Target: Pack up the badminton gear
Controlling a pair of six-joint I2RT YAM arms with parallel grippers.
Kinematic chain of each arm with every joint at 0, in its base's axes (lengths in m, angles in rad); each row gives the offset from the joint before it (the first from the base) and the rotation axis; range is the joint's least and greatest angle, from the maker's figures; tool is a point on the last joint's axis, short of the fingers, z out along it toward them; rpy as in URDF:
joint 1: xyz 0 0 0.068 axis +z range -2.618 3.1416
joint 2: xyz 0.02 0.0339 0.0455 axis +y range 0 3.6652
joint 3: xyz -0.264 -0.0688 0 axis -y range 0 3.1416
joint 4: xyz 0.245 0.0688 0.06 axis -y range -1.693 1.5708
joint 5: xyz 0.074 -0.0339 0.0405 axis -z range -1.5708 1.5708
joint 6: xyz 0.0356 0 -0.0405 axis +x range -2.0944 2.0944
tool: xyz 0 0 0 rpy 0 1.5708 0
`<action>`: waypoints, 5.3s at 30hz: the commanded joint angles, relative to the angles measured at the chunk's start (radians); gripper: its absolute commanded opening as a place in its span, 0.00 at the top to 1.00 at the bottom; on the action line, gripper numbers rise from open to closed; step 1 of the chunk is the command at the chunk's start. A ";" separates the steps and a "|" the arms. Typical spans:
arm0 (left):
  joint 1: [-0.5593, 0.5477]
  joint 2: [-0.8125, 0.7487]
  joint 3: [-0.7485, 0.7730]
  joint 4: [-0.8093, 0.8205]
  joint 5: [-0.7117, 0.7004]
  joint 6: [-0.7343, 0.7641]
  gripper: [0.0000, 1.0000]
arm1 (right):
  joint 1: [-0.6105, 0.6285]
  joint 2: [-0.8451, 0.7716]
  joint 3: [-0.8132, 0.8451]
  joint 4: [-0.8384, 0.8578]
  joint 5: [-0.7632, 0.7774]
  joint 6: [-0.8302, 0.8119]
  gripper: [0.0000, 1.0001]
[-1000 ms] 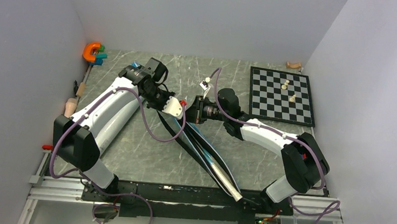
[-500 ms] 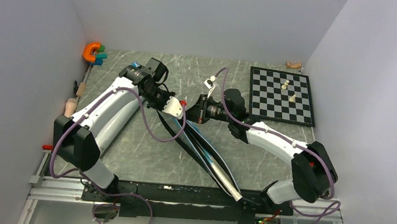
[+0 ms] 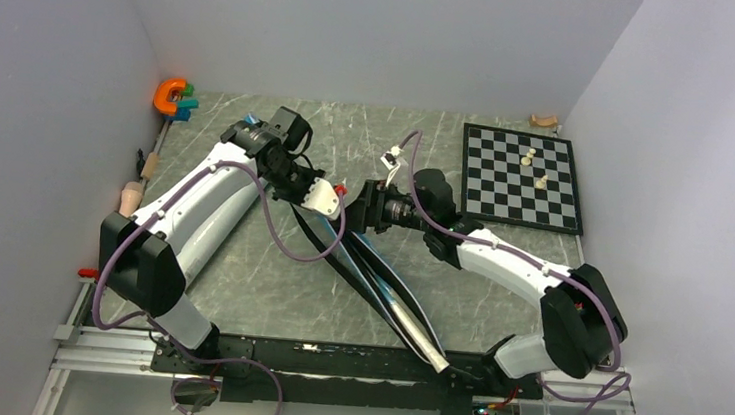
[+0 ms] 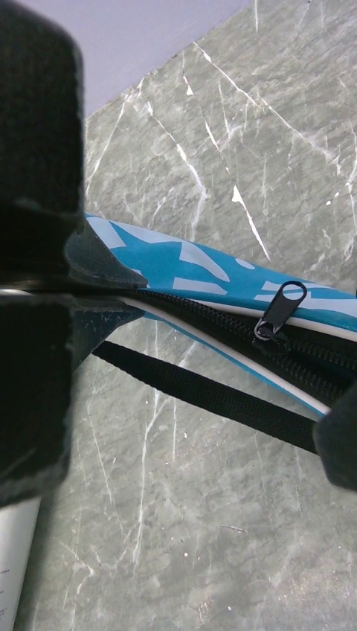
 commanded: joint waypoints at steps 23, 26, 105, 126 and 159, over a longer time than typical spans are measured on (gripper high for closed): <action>-0.008 -0.026 0.024 0.012 0.006 -0.025 1.00 | -0.003 0.106 0.094 0.119 -0.039 0.060 0.80; -0.009 -0.022 0.027 0.009 0.005 -0.024 1.00 | -0.001 0.104 0.095 0.116 -0.038 0.061 0.90; 0.001 -0.001 0.041 0.005 -0.032 -0.050 1.00 | 0.010 -0.001 0.034 0.028 0.076 0.019 0.48; 0.001 0.019 0.070 -0.005 -0.032 -0.057 1.00 | 0.012 0.053 0.028 0.099 0.028 0.067 0.77; 0.003 0.023 0.056 -0.002 -0.065 -0.058 1.00 | 0.012 -0.091 -0.074 0.083 0.081 0.090 1.00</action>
